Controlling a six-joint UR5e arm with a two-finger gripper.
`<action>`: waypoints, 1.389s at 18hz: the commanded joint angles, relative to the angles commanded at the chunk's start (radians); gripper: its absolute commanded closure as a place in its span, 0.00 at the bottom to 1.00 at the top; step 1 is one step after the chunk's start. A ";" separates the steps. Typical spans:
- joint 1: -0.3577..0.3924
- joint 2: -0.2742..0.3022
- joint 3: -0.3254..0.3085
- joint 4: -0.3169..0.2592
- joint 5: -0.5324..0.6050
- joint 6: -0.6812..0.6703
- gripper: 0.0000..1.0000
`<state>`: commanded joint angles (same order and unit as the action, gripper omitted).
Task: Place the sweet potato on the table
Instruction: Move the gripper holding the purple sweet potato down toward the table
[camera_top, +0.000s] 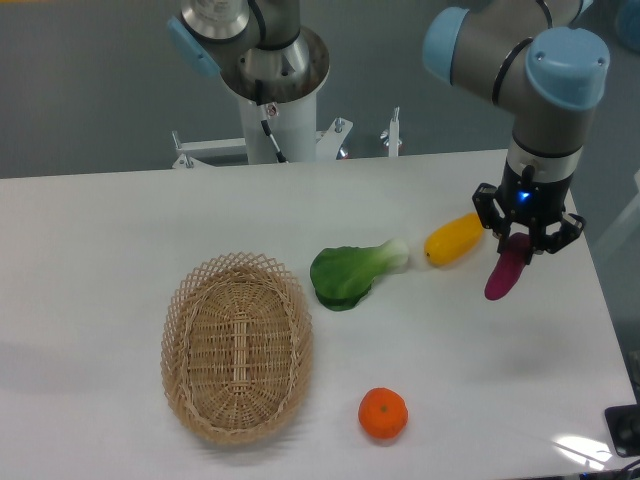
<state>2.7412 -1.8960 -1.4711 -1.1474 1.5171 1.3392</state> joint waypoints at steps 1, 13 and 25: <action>0.000 0.000 -0.002 0.002 -0.002 0.000 0.72; -0.002 0.002 -0.020 0.002 0.000 -0.005 0.72; -0.034 -0.041 -0.078 0.135 0.008 -0.075 0.72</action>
<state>2.7075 -1.9373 -1.5493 -1.0127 1.5247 1.2642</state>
